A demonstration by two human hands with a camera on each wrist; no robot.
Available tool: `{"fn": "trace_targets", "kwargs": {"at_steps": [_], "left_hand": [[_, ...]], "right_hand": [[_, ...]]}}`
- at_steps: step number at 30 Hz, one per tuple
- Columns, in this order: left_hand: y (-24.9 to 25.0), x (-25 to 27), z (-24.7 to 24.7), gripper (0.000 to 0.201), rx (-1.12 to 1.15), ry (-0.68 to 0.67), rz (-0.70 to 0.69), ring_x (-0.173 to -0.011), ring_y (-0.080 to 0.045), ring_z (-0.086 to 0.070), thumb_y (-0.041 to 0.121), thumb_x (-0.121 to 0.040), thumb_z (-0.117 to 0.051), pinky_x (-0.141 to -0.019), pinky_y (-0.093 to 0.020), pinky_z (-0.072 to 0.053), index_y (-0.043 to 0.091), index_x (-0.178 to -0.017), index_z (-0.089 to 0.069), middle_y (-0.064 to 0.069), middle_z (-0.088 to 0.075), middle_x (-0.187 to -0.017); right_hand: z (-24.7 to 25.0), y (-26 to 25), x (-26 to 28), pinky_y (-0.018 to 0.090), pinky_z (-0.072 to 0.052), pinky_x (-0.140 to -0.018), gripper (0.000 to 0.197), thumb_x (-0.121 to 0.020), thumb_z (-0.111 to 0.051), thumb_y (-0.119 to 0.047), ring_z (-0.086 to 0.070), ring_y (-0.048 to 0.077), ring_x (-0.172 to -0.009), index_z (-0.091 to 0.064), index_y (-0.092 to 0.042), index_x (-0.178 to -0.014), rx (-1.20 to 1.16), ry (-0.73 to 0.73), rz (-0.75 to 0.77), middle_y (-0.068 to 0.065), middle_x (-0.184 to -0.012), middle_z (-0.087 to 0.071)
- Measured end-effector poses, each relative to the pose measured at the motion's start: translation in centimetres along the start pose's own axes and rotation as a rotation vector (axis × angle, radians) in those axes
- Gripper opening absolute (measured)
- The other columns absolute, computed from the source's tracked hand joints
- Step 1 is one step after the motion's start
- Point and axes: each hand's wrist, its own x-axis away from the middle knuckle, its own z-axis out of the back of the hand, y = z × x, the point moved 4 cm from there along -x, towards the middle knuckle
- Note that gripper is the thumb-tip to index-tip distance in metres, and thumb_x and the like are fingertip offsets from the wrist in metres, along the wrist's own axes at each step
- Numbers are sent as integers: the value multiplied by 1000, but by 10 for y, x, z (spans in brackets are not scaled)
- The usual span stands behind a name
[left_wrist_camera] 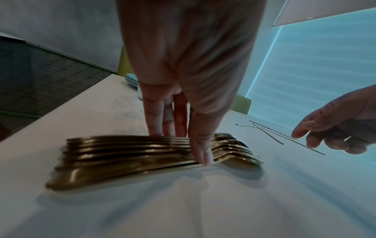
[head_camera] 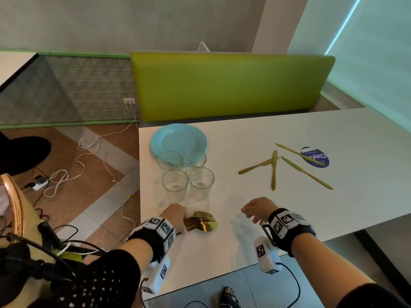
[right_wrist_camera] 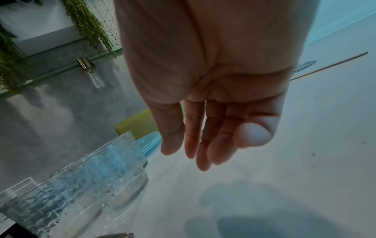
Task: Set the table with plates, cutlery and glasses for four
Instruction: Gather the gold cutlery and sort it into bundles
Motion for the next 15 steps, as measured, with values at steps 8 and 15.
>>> {"fn": "trace_targets", "kwargs": {"at_steps": [8,15], "left_hand": [[11,7,5,50,22,90,66,-122,-25,-49,37,-90,-56,-100,-32,-43,9,-131,-49,-10,-50,-132],[67,5,38,35,51,273,-50,-120,-23,-52,30,-95,-46,-97,-34,-43,15,-127,-52,-5,-52,-132]], "right_hand": [[7,-1,4,18,-44,-53,21,-91,-59,-25,-52,7,-58,-65,-8,-102,28,31,24,-5,-74,-60],[31,5,10,18,-46,-54,21,-90,-59,-28,-54,6,-58,-67,-11,-99,93,76,46,-4,-82,-62]]}}
